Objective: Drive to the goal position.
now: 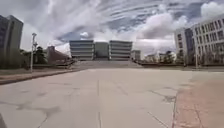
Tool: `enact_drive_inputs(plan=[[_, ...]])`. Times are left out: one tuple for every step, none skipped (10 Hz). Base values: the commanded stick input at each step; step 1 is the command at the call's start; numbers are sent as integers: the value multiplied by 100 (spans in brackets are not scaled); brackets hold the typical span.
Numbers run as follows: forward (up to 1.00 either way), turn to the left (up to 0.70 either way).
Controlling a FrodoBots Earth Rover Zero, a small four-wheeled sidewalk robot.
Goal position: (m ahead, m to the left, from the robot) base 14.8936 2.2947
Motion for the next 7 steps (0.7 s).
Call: enact_drive_inputs(plan=[[100,0],[100,0],[100,0],[100,0],[100,0],[100,0],[100,0]])
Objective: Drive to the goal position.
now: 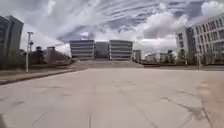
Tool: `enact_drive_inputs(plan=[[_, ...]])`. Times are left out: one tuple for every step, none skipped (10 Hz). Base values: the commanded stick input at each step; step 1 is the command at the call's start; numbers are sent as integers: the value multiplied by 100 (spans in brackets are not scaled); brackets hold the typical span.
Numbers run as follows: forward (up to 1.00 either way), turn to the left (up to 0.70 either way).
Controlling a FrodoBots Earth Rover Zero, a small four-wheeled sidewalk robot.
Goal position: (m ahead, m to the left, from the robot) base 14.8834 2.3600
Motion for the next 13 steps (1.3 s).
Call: enact_drive_inputs(plan=[[100,2],[100,4],[100,0],[100,1],[100,0],[100,0],[100,6],[100,8],[100,2],[100,1],[100,1],[100,0],[100,16]])
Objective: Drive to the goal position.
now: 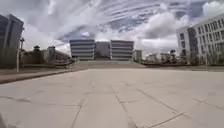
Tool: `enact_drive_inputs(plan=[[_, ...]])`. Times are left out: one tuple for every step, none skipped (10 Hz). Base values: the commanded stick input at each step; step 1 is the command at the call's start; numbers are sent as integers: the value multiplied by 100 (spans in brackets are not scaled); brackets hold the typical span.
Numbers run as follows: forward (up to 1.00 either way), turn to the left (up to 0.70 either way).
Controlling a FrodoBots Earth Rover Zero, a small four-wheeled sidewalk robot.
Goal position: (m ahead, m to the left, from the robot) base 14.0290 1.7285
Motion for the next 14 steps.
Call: enact_drive_inputs(plan=[[100,39],[100,27],[100,11],[100,10],[100,9],[100,8],[100,8],[100,7],[100,6],[100,6],[100,6],[100,7],[100,7],[100,6]])
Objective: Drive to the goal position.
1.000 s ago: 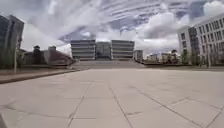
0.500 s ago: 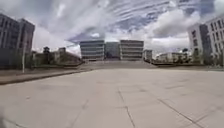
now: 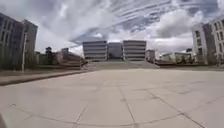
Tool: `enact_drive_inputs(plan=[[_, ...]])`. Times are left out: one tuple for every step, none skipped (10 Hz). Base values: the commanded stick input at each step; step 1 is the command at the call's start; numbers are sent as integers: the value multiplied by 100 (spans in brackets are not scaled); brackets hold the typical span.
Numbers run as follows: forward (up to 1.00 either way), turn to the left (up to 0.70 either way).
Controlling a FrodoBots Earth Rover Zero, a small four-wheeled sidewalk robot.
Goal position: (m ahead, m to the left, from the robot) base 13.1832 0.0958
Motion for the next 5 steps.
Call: enact_drive_inputs(plan=[[100,6],[100,5],[100,6],[100,6],[100,6]])
